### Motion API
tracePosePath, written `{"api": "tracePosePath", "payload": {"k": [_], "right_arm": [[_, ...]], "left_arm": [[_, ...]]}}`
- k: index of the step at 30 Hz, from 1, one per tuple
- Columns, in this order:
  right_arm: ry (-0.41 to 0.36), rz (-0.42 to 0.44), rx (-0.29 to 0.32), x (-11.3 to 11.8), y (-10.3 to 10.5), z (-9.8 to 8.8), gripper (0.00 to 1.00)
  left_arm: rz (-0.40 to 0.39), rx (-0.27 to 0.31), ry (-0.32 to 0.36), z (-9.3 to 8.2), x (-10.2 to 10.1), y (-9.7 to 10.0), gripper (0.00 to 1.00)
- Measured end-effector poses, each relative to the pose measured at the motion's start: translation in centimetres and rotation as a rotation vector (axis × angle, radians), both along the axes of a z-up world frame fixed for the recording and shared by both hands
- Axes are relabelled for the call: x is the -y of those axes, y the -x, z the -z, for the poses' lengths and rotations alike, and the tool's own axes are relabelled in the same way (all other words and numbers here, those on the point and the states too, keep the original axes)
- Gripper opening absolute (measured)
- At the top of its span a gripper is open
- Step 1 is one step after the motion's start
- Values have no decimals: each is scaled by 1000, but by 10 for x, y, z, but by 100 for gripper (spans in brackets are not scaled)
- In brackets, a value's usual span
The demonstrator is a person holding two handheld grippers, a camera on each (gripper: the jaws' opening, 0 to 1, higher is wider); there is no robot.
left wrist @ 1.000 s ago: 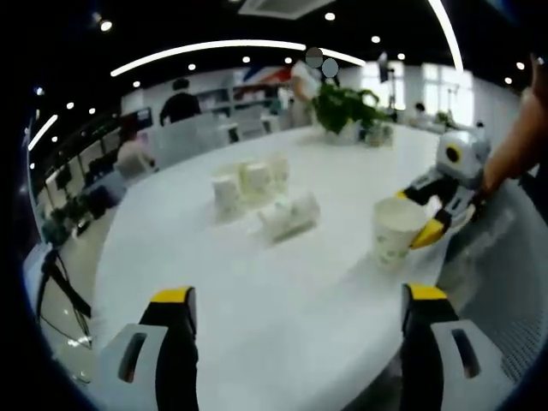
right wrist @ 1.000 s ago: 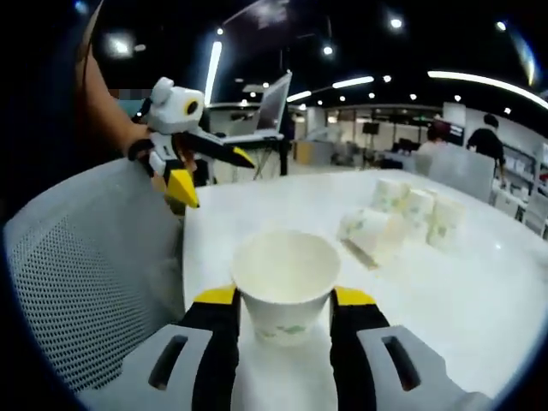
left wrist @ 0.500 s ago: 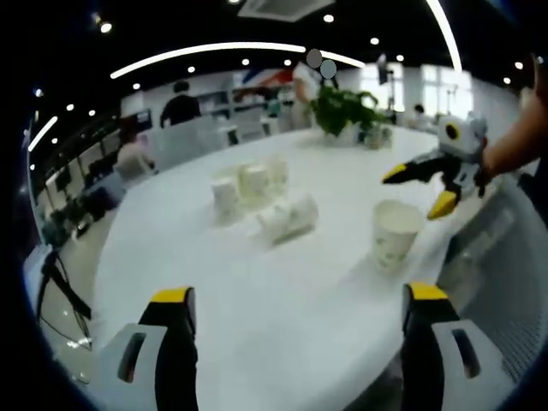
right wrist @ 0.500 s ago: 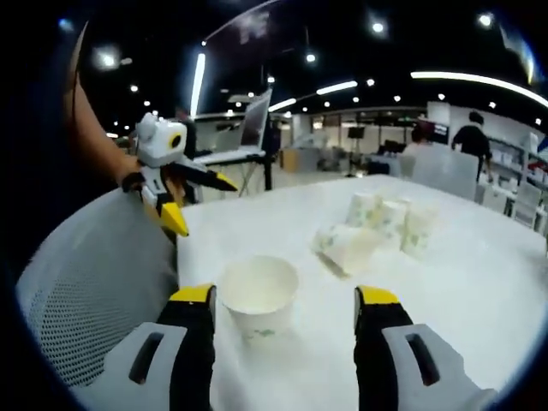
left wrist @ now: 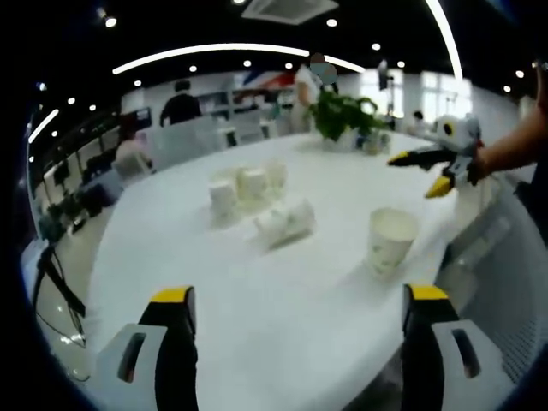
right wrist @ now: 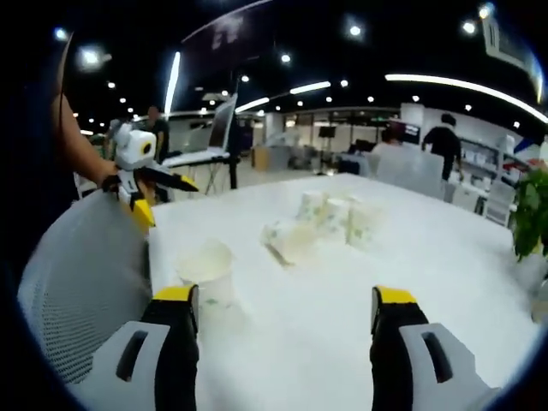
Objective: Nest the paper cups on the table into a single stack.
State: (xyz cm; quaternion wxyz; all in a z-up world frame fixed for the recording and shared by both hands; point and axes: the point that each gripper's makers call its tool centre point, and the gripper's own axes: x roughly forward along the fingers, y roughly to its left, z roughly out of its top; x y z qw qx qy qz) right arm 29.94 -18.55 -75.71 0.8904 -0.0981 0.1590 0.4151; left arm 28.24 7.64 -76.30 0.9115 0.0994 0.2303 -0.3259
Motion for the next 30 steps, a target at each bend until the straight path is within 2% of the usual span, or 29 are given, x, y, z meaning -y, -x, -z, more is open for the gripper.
{"api": "tracePosePath", "payload": {"k": [3,6,9,15,20,25,30], "right_arm": [[13,20,-1,15,-2,0,89],[18,52,3,27,-6,1,100],[12,53,-6,32,-6,-1,100],[24,42,-10,34,-4,1,100],[24,34,-13,33,-3,1,100],[25,27,-13,35,-2,-2,100],[-3,28,-8,37,-3,-5,100]], "left_arm": [[8,-2,0,1,2,1,99],[21,8,-17,1,3,1,99],[28,-7,-11,3,5,3,99],[91,-22,-44,10,17,11,99],[100,-28,-31,6,19,12,99],[156,-86,-29,8,28,18,99],[196,-50,-53,-13,34,0,99]]}}
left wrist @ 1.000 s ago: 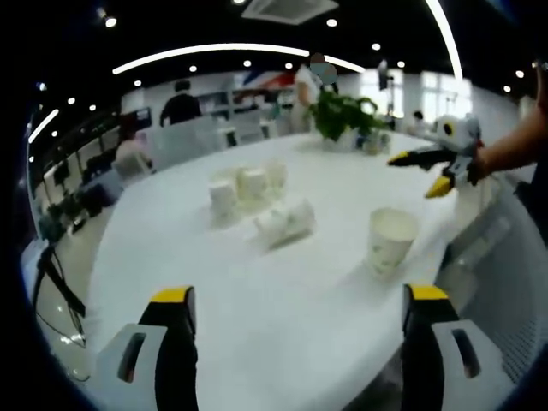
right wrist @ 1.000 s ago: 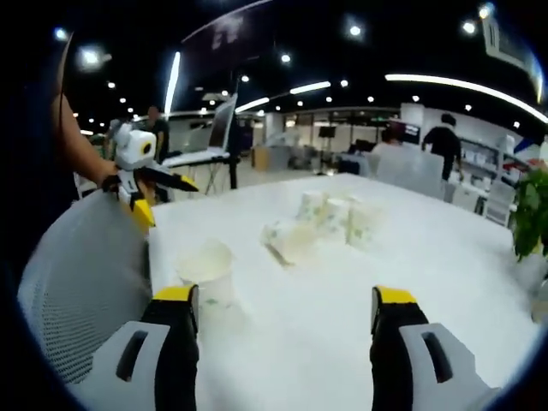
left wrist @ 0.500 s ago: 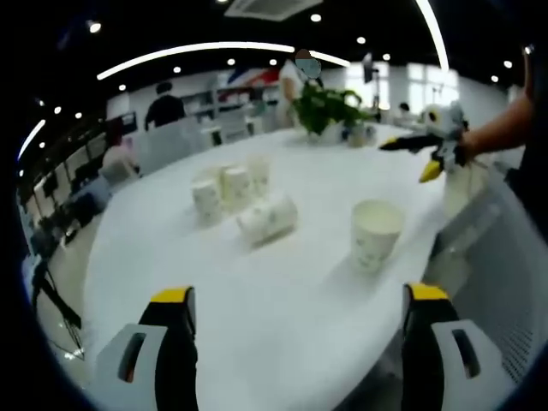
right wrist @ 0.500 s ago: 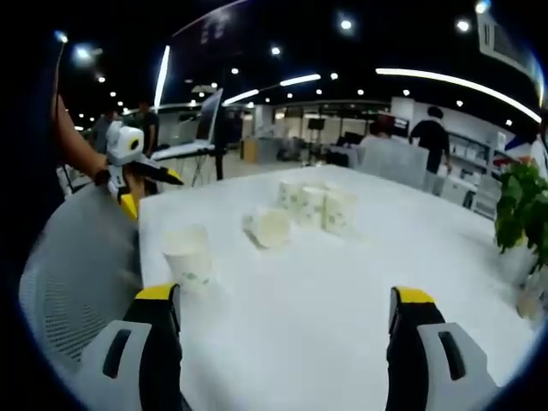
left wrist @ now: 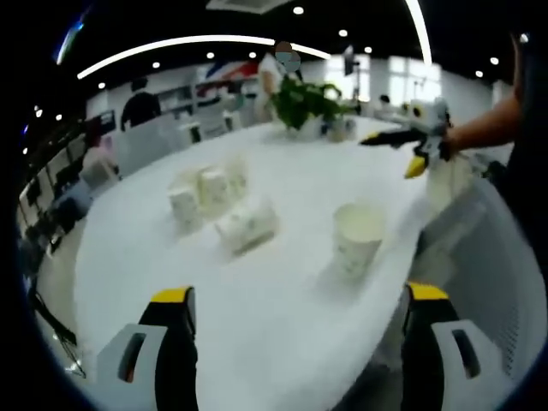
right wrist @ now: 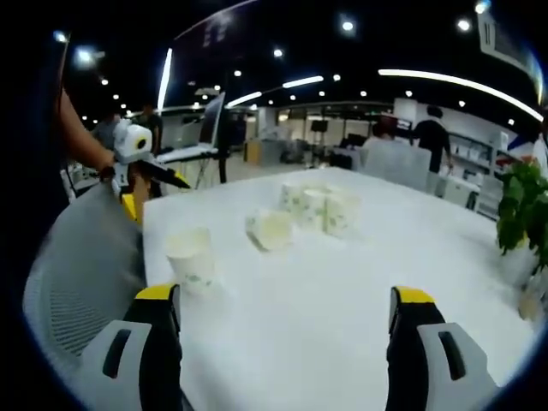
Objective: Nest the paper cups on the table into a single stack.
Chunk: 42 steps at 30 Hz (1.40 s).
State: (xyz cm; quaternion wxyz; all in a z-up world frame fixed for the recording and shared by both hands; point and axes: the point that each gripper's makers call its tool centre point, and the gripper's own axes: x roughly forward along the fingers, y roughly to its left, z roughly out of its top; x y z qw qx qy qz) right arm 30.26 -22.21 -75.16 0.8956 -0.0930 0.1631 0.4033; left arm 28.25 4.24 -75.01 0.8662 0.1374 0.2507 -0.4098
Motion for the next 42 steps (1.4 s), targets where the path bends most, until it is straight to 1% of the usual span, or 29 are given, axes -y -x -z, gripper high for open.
{"api": "tracePosePath", "payload": {"k": [3,5,7,9,11,15,18,21,23,24,25,26,28,29,35,38,42], "right_arm": [[-1,4,-6,1,0,1,100],[-1,4,-4,2,1,1,100],[-1,3,-5,2,2,1,100],[1,2,-5,2,3,1,100],[0,5,-6,3,3,1,100],[3,9,12,5,3,-1,100],[5,10,9,6,2,-1,100],[9,7,10,5,3,-2,100],[8,5,10,5,2,-2,100],[7,6,9,5,2,-2,100],[5,6,8,4,2,-2,100],[4,6,8,5,2,-1,100],[2,6,7,4,2,-2,100],[0,4,5,4,3,-3,100],[21,-8,1,4,5,0,100],[26,-16,-8,4,6,4,100],[25,-21,-10,3,7,3,100]], "left_arm": [[39,18,-11,-15,4,-15,99],[103,43,-65,-19,4,-23,98],[126,40,-60,-26,8,-29,97],[143,49,-66,-33,10,-37,98],[163,52,-53,-41,15,-44,98],[194,55,-52,-48,24,-56,98],[223,54,-50,-54,33,-63,99],[259,55,-67,-56,40,-67,99],[283,45,-75,-58,45,-71,98],[296,13,-89,-58,46,-72,95],[307,8,-104,-58,47,-73,91],[323,16,-116,-59,49,-75,91],[356,26,-135,-61,55,-80,97],[373,27,-144,-63,58,-83,98],[442,42,-192,-71,72,-98,98],[495,46,-247,-70,77,-104,99],[538,35,-289,-67,84,-111,99]]}}
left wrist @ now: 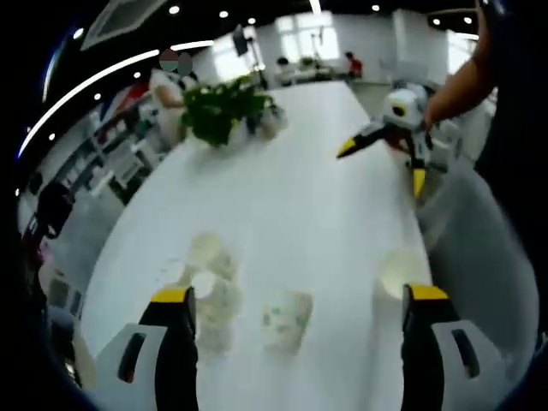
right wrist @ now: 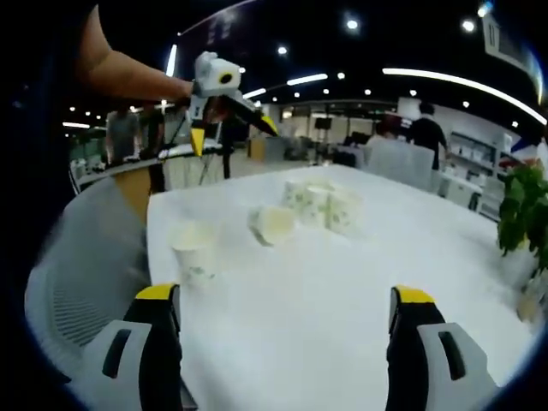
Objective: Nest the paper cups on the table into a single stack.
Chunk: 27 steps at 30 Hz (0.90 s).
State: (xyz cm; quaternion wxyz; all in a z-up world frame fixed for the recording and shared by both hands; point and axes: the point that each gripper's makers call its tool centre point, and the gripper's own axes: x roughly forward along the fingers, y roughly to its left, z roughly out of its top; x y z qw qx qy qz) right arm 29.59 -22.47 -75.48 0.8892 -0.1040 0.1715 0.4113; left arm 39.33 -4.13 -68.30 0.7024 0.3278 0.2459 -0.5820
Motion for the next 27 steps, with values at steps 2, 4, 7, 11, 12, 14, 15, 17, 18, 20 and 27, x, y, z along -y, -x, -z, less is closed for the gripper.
{"api": "tracePosePath", "payload": {"k": [2,4,7,11,12,14,15,17,18,20,27], "right_arm": [[-3,1,0,0,0,1,100],[-10,5,-3,0,-1,0,100],[-15,10,-7,0,-2,1,100],[-21,16,-7,3,-3,1,100],[-21,19,-8,4,-4,2,100],[-22,24,-13,6,-5,3,100],[-24,26,-15,7,-5,3,100],[-26,29,-16,7,-6,3,100],[-27,29,-17,8,-6,4,100],[-27,30,-18,9,-7,5,100],[-33,27,-26,10,-8,7,100]], "left_arm": [[15,-3,-18,3,2,-2,99],[22,-8,-26,8,5,-7,98],[36,-12,-44,16,10,-9,95],[55,-3,-83,30,12,-16,91],[51,-8,-88,33,12,-17,91],[51,-10,-104,38,13,-19,90],[47,-21,-101,40,15,-20,89],[52,-24,-112,46,16,-21,86],[55,-25,-116,49,17,-23,85],[43,-46,-134,58,17,-24,85],[0,-79,-172,85,19,-34,76]]}}
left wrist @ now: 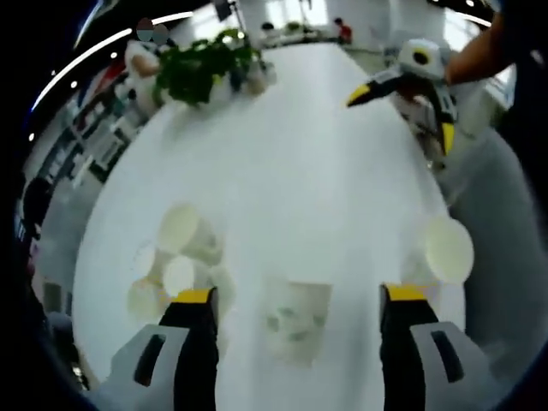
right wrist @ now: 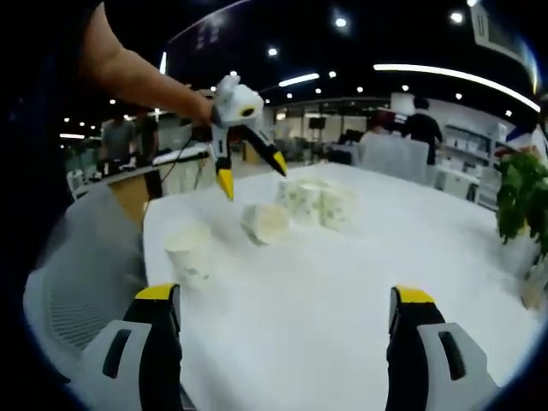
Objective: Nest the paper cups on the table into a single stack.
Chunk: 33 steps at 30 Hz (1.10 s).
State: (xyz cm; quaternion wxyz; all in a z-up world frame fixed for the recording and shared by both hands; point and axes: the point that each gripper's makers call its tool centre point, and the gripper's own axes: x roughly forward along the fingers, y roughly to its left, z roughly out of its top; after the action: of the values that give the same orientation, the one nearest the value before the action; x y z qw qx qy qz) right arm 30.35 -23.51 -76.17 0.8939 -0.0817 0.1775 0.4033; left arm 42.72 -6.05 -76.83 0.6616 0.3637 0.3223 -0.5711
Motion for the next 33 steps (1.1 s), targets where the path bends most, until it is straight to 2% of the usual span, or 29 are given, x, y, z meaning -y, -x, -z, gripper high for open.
{"api": "tracePosePath", "payload": {"k": [2,8,14,20,24,33], "right_arm": [[-1,1,-6,1,0,0,100],[-14,8,-12,3,0,-1,100],[-7,-4,-17,1,0,-1,100],[-5,-6,-20,3,-1,-2,100],[-13,5,-20,7,-2,-3,99],[-20,15,-29,8,-1,-1,99]], "left_arm": [[5,4,-29,10,-2,-3,74],[4,-26,-42,22,1,-5,70],[5,-45,-98,44,-1,-9,65],[1,-54,-125,61,5,-12,60],[7,-62,-134,67,6,-12,54],[-4,-87,-195,78,-4,-7,51]]}}
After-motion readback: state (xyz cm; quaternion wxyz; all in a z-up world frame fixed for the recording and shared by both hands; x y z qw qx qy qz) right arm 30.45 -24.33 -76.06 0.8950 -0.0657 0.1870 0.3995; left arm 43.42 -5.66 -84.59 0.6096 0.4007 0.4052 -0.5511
